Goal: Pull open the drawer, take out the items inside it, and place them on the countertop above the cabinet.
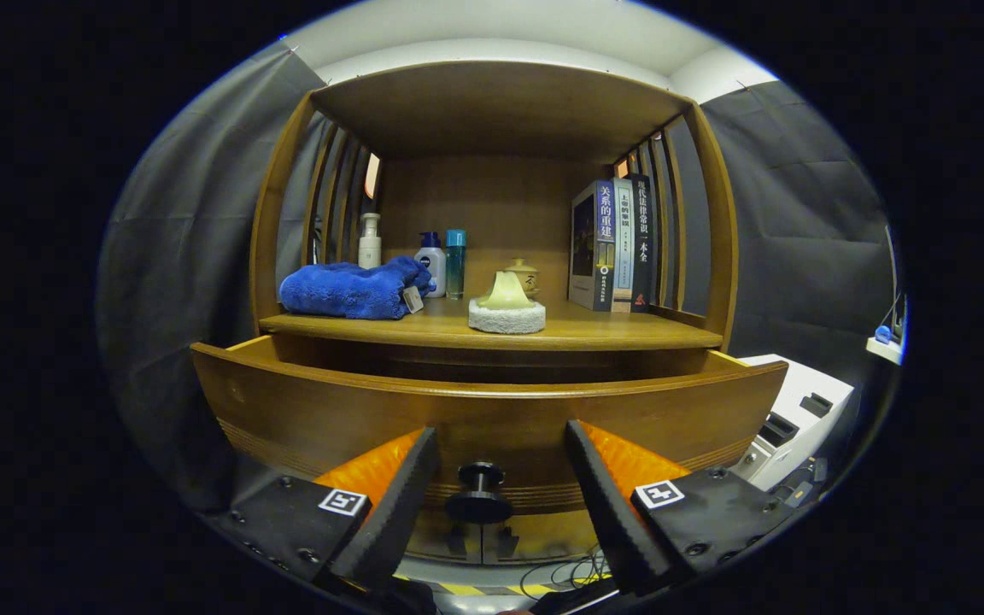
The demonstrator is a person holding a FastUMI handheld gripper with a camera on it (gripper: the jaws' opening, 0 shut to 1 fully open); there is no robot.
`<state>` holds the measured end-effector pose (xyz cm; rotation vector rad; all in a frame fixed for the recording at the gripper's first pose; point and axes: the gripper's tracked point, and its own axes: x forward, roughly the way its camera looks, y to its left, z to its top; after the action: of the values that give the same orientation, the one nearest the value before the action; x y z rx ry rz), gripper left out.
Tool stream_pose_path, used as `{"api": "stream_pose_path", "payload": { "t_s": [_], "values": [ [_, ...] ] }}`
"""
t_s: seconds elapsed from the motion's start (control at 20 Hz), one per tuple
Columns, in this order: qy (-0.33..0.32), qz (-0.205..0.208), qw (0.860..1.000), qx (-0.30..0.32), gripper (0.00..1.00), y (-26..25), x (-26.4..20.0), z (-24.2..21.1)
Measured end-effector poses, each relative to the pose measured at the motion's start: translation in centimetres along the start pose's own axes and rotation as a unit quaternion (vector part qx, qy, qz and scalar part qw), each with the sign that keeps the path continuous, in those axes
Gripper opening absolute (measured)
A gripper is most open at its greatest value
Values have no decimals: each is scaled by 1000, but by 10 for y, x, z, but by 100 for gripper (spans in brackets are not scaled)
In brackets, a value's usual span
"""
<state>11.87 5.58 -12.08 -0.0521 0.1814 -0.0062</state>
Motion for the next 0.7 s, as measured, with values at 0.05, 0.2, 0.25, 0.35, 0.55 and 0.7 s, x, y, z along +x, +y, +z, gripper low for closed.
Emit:
{"api": "stream_pose_path", "payload": {
  "t_s": [0.05, 0.2, 0.25, 0.35, 0.55, 0.7],
  "values": [
    [0, -1, 1000, -1, 98, -1, 6, 2],
    [5, -1, 1000, 0, 98, 0, 26, 5],
    [6, -1, 1000, 0, 98, 0, 32, 6],
    [6, -1, 1000, -2, 98, 0, 42, 8],
    [8, -2, 1000, 1, 98, 0, 59, 11],
    [12, -1, 1000, 6, 98, 1, 69, 12]
  ]
}}
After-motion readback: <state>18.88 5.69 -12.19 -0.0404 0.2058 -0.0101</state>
